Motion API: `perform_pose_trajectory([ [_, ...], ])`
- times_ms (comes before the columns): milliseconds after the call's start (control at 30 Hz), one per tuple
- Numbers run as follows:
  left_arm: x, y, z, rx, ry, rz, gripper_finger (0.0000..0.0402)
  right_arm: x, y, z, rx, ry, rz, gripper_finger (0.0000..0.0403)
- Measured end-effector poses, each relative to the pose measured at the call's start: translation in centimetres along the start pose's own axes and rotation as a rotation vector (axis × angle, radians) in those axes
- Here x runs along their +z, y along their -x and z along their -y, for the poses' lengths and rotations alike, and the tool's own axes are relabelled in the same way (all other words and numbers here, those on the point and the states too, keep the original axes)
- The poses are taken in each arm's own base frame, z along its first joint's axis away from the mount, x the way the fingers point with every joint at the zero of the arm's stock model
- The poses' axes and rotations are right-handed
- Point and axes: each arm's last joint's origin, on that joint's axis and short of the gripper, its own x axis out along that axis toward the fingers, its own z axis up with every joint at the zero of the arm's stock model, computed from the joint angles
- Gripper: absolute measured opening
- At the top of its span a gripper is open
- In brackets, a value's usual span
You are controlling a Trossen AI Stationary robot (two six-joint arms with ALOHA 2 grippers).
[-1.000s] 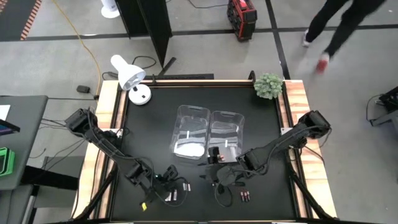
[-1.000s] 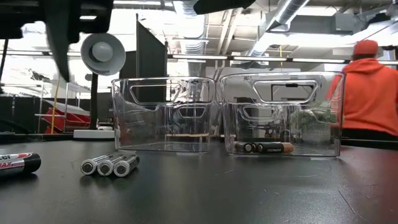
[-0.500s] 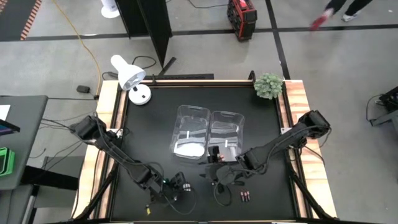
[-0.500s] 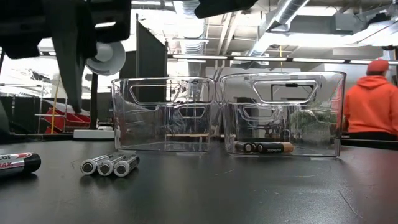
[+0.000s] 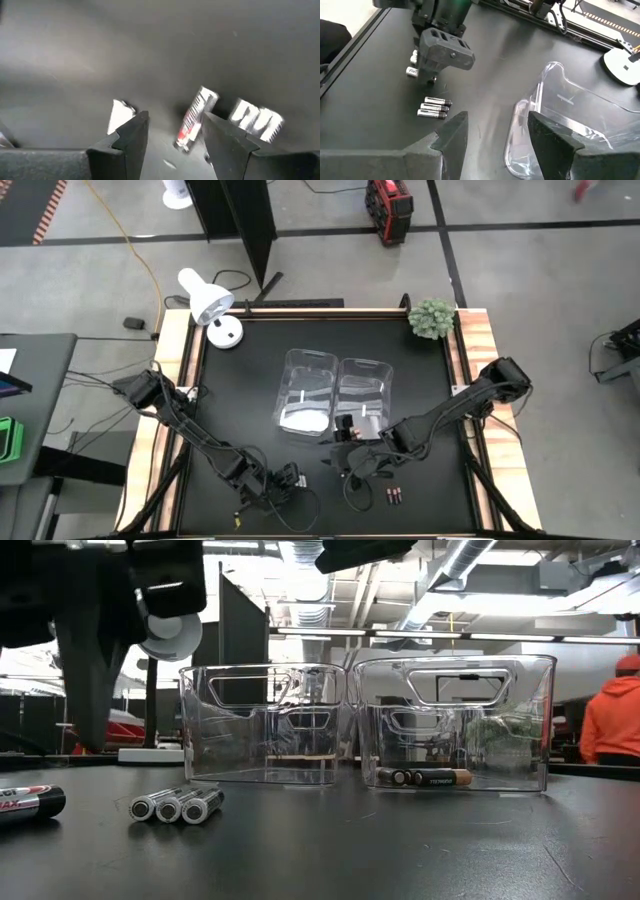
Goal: Sort batteries
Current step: Put the white battery into the left transparent bin
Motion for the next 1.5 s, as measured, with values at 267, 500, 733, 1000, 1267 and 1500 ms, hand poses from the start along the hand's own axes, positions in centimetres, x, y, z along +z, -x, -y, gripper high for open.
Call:
perform_pose_trajectory([
  [267, -0.3, -1.0, 0.4, -0.021, -0.023, -0.033, 0.0180, 0.0, 0.0, 0.0, 0.000, 0.001, 0.000, 0.0223],
  [500, -0.4, -1.4, 0.4, -0.019, -0.011, -0.039, 0.0179, 0.0, 0.0, 0.0, 0.000, 0.001, 0.000, 0.0223],
  [733, -0.7, -1.5, 0.2, -0.044, 0.038, -0.033, 0.0127, 0.0, 0.0, 0.0, 0.000, 0.004, 0.000, 0.0223],
  [1000, -1.0, -1.6, -0.2, -0.066, 0.084, -0.025, 0.0059, 0.0, 0.0, 0.0, 0.000, 0.004, 0.000, 0.0223],
  [1267, -1.3, -1.7, -0.7, -0.046, 0.108, -0.039, 0.0043, 0.0, 0.0, 0.0, -0.001, 0.003, -0.001, 0.0223],
  [1500, -0.1, -0.4, -2.3, 0.037, 0.132, -0.088, 0.0035, 0.0, 0.0, 0.0, -0.001, 0.015, -0.001, 0.0223],
])
